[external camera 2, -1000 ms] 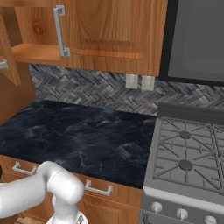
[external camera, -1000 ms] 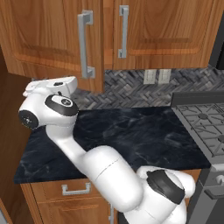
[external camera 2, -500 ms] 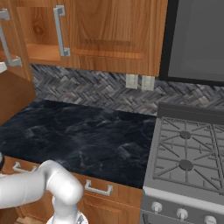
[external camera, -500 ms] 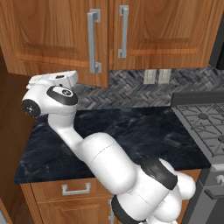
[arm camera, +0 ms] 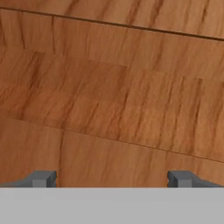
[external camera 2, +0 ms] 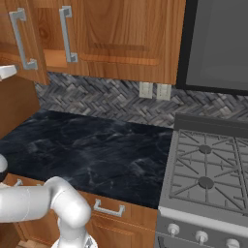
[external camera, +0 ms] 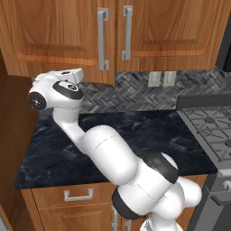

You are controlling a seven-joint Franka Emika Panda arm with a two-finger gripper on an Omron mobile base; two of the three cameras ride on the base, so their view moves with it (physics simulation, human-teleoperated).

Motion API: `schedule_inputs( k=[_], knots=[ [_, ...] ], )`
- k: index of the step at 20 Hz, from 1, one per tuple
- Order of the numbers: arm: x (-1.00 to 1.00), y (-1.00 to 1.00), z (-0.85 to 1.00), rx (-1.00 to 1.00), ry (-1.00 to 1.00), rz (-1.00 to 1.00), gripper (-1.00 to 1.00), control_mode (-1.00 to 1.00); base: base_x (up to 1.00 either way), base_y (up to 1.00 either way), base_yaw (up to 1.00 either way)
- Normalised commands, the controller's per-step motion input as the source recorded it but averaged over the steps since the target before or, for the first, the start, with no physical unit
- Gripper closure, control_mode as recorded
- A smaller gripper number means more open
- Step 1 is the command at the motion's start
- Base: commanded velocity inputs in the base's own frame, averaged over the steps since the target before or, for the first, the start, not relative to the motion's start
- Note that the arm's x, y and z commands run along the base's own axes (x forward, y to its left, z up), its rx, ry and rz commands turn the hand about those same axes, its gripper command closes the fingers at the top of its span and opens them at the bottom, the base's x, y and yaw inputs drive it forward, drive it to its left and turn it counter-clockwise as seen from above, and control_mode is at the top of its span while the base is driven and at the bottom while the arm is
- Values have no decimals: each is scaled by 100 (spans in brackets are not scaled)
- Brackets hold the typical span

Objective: Open the cabinet and move the ladle to the pot. Then close the cabinet.

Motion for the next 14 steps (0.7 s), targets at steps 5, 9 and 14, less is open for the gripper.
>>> schedule_inputs(
  k=[5,9,14],
  knots=[
    [38,-16,0,0,7,0,-100,-100,0,0,0],
    [39,-18,0,0,5,0,-100,-100,0,0,0],
    [40,-13,0,0,5,0,-100,-100,0,0,0]
  ],
)
